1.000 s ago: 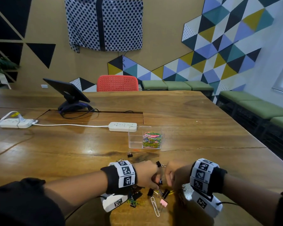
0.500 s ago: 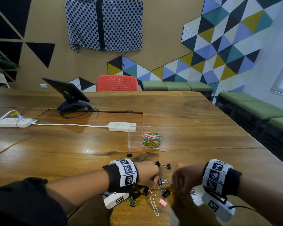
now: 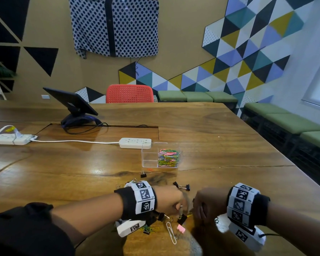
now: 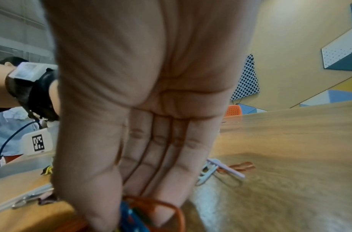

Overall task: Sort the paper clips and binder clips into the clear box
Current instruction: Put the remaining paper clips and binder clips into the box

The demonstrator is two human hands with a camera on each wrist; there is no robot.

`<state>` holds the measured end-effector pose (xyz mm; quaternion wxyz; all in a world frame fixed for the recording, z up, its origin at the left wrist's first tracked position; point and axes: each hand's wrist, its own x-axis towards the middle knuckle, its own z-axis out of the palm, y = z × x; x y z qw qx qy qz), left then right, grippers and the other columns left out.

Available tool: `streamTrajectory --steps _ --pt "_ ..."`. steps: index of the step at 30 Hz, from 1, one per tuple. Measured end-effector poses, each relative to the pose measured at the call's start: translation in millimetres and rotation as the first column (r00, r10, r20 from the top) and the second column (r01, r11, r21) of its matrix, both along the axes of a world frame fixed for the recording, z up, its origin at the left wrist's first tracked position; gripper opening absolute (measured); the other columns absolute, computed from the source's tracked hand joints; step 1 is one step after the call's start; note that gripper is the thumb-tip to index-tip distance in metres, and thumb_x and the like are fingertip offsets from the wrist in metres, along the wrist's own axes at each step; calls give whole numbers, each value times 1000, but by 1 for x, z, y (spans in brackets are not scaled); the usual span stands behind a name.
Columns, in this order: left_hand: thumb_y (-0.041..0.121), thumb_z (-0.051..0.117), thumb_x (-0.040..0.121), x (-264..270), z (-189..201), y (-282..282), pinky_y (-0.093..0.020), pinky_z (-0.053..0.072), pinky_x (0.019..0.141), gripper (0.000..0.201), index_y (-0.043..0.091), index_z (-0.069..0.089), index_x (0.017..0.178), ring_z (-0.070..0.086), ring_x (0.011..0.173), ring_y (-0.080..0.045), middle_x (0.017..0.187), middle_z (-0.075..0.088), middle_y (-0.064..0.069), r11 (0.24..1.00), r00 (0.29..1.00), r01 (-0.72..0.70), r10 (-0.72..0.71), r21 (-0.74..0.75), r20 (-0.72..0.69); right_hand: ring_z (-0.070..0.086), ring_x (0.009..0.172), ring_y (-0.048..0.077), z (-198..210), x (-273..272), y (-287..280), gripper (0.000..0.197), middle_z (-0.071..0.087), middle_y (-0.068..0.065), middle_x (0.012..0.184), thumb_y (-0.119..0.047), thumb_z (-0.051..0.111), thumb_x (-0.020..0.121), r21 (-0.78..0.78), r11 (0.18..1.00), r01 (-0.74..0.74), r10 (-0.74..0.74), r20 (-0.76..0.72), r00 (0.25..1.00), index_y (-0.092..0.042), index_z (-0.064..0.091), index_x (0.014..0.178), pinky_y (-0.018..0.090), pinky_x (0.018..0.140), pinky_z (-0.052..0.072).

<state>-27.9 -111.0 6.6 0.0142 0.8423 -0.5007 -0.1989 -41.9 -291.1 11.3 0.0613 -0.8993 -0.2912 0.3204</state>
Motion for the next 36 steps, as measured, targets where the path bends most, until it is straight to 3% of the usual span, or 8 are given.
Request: streamTrajectory --steps 5,9,14,17,20,27,31,36 --pt "14 58 88 7 1 13 -33 49 84 25 10 63 112 62 97 -28 105 68 -11 994 994 -103 102 30 36 59 86 12 3 0 4 27 69 13 110 -3 68 78 -10 999 40 -40 10 999 -2 67 105 -3 53 36" --pt "13 55 89 13 2 22 -37 50 89 22 13 63 110 63 99 -24 108 68 -7 991 989 -136 136 1 49 60 86 11 -2 1 3 26 70 8 108 -7 70 76 -15 997 76 -76 16 997 -7 68 102 4 58 38" --pt "20 58 89 12 2 20 -32 44 78 22 11 58 109 60 98 -25 106 65 -10 988 981 -137 146 -73 131 55 83 5 -8 10 1 24 64 2 95 -8 69 77 30 985 171 -168 -76 983 -5 65 101 12 66 42" --pt "18 62 88 9 -3 18 -37 51 84 15 13 65 102 64 93 -22 101 70 -6 986 996 -58 67 -154 56 57 54 -8 5 28 2 13 61 -7 67 -1 71 72 186 952 242 -233 -72 970 -13 65 74 5 54 43" --pt "15 63 86 2 -11 13 -40 51 81 14 10 68 97 64 90 -26 97 70 -9 991 997 27 -18 -130 72 55 44 -6 27 55 5 12 63 -6 61 6 64 75 264 903 339 -367 61 928 -4 68 80 7 47 41" --pt "10 57 88 3 -17 10 -32 40 86 13 4 64 96 54 102 -27 104 60 -14 984 987 115 -98 -135 126 57 54 -1 60 110 34 15 61 -8 63 3 68 75 464 813 354 -517 293 804 -12 65 75 13 60 51" --pt "15 55 90 10 -19 20 -35 43 84 14 6 63 97 56 99 -26 104 59 -12 987 994 54 -39 -153 100 52 58 1 54 130 52 14 60 -8 68 3 62 79 427 846 320 -497 415 762 -8 70 82 12 64 50" --pt "17 56 90 18 -24 28 -32 43 83 13 8 62 96 58 96 -23 102 63 -9 979 997 -51 61 -198 44 62 77 11 39 149 65 25 73 2 95 -1 54 81 331 878 345 -472 486 735 -11 75 91 25 82 54"
